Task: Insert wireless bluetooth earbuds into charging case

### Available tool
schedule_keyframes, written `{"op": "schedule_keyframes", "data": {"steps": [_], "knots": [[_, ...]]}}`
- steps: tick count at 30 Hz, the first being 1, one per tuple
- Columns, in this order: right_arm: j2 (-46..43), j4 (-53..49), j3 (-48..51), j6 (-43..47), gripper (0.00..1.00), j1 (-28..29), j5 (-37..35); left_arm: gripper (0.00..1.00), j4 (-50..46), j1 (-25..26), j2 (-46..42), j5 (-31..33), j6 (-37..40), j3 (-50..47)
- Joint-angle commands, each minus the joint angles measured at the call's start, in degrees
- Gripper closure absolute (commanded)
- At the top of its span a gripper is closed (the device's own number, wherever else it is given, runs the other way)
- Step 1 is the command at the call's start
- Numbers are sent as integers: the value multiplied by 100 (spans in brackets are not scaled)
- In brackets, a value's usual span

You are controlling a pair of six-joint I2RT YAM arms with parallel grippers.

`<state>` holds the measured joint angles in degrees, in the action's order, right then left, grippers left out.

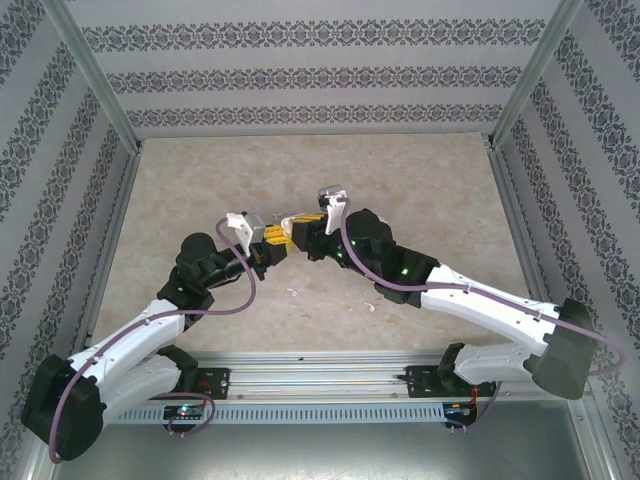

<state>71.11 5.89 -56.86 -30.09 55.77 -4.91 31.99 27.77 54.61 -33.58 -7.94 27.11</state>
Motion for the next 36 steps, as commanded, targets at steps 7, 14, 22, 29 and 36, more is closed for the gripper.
{"op": "schedule_keyframes", "data": {"steps": [7, 14, 22, 29, 36], "knots": [[290, 400, -78, -105, 77, 59, 289, 99, 308, 88, -272, 104, -58, -167], [403, 374, -27, -37, 78, 75, 305, 100, 291, 93, -345, 149, -21, -180], [508, 360, 65, 249, 78, 157, 482, 99, 262, 88, -386, 295, -34, -206], [527, 372, 293, 329, 77, 182, 509, 99, 261, 92, -414, 292, -49, -198], [370, 360, 454, 500, 75, 180, 462, 99, 268, 88, -453, 283, -40, -207]]}}
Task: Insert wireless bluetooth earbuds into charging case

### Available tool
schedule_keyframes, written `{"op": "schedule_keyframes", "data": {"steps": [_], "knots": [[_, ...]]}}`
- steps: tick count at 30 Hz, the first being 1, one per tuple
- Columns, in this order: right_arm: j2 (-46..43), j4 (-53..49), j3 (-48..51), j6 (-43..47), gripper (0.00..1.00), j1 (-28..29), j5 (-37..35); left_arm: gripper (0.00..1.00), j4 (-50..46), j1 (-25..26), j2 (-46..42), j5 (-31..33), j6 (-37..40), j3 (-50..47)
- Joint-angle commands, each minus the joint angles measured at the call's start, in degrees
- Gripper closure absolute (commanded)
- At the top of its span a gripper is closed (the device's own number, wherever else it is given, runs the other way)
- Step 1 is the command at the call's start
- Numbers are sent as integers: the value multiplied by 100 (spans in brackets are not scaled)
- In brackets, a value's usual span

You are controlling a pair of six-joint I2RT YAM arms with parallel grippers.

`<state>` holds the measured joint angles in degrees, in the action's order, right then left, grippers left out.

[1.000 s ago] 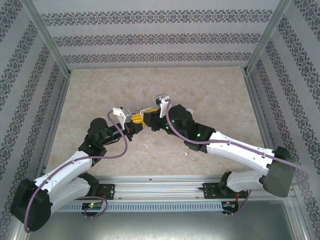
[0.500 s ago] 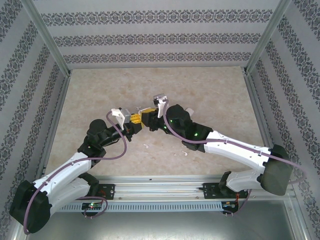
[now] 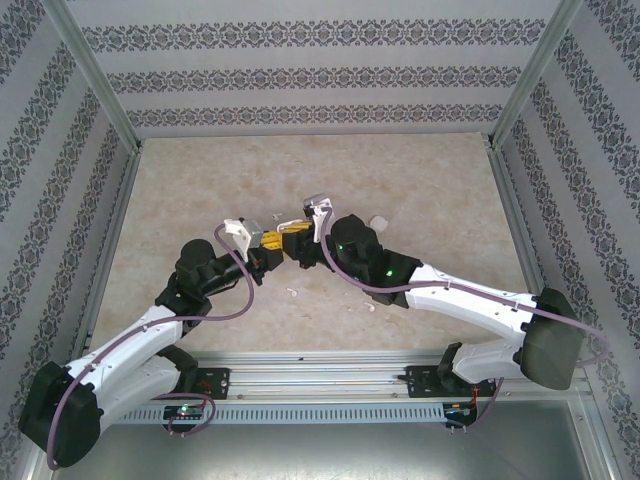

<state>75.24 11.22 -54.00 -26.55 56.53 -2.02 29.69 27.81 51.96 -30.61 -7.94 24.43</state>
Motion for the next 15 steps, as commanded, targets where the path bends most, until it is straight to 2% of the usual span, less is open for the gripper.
{"op": "schedule_keyframes", "data": {"steps": [1, 15], "knots": [[-58, -187, 193, 167, 74, 104, 176, 99, 494, 85, -192, 2, -34, 59], [-54, -578, 52, 257, 63, 104, 82, 98, 442, 84, -233, -14, -14, 58]]}}
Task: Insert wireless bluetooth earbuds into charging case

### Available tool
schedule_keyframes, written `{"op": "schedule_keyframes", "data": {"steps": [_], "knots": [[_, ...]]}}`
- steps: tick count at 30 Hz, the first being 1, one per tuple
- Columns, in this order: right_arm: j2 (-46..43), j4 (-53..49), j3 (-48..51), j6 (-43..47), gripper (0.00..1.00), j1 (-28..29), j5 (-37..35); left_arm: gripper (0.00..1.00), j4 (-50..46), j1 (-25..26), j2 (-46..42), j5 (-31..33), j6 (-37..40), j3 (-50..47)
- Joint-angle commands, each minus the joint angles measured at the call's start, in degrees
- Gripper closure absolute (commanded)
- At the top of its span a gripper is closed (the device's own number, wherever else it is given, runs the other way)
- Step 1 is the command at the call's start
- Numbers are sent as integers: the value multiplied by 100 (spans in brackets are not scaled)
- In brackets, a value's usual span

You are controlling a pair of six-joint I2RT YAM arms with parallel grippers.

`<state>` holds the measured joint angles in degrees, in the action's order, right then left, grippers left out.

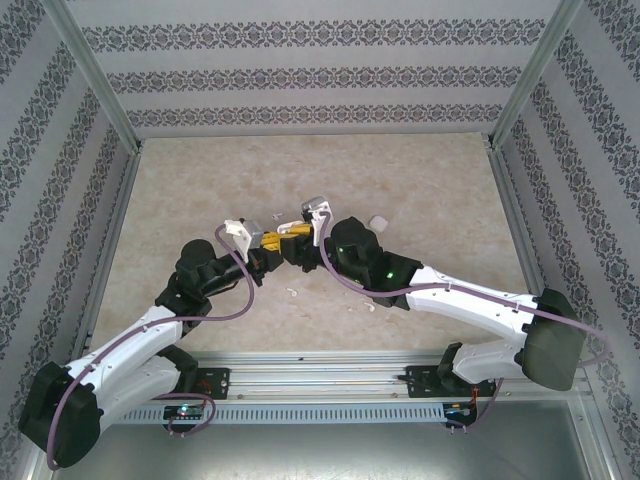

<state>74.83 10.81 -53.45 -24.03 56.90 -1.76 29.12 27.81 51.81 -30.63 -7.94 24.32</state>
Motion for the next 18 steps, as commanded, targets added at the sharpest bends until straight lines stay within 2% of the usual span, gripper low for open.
{"op": "schedule_keyframes", "data": {"steps": [1, 8, 18], "knots": [[-10, -577, -16, -10, 63, 66, 21, 98, 482, 86, -220, -18, -10, 82], [-55, -897, -314, -213, 51, 71, -115, 96, 387, 87, -260, -15, 30, 86], [-220, -2232, -1411, -639, 41, 71, -386, 96, 222, 86, -174, -329, 4, 170]]}}
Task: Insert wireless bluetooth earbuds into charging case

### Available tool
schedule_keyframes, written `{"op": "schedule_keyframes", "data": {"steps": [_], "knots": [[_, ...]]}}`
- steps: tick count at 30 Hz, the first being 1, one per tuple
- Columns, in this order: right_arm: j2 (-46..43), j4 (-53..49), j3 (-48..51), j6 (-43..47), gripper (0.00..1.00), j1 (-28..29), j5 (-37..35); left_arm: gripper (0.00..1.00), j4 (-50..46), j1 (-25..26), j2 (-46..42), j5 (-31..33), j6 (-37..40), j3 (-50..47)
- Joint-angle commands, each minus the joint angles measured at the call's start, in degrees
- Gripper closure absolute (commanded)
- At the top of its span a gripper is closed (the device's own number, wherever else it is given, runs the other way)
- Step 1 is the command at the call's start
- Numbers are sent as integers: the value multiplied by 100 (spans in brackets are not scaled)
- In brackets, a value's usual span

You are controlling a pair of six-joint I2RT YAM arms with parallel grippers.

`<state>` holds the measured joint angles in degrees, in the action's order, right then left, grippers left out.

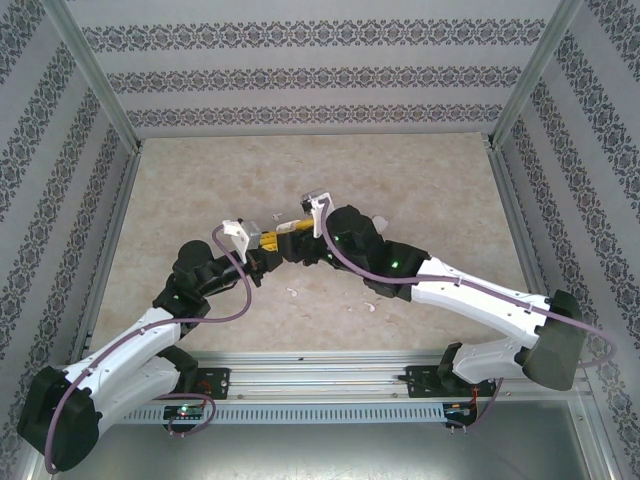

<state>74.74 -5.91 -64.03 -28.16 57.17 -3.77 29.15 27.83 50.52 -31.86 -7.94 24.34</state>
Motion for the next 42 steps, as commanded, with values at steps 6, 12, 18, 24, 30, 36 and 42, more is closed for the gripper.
{"op": "schedule_keyframes", "data": {"steps": [6, 12, 18, 24, 30, 36, 42], "knots": [[-239, -1087, -748, -344, 37, 44, -114, 96, 205, 83, -51, -214, 8, 146], [6, -1349, -915, -439, 57, 23, 230, 96, 239, 82, -49, -199, -36, 157], [300, -1561, -1063, -493, 76, 14, 580, 96, 243, 82, -65, -208, -84, 139], [546, -1707, -1168, -651, 81, -87, 746, 96, 241, 86, -81, -239, -93, 129], [788, -1808, -1397, -765, 81, -186, 920, 97, 231, 82, -88, -245, -75, 97], [963, -1942, -1543, -912, 80, -248, 1040, 96, 107, 86, -153, -210, 27, 71], [871, -1825, -1574, -924, 73, -267, 1164, 96, -46, 69, -122, 35, -126, 54]]}}
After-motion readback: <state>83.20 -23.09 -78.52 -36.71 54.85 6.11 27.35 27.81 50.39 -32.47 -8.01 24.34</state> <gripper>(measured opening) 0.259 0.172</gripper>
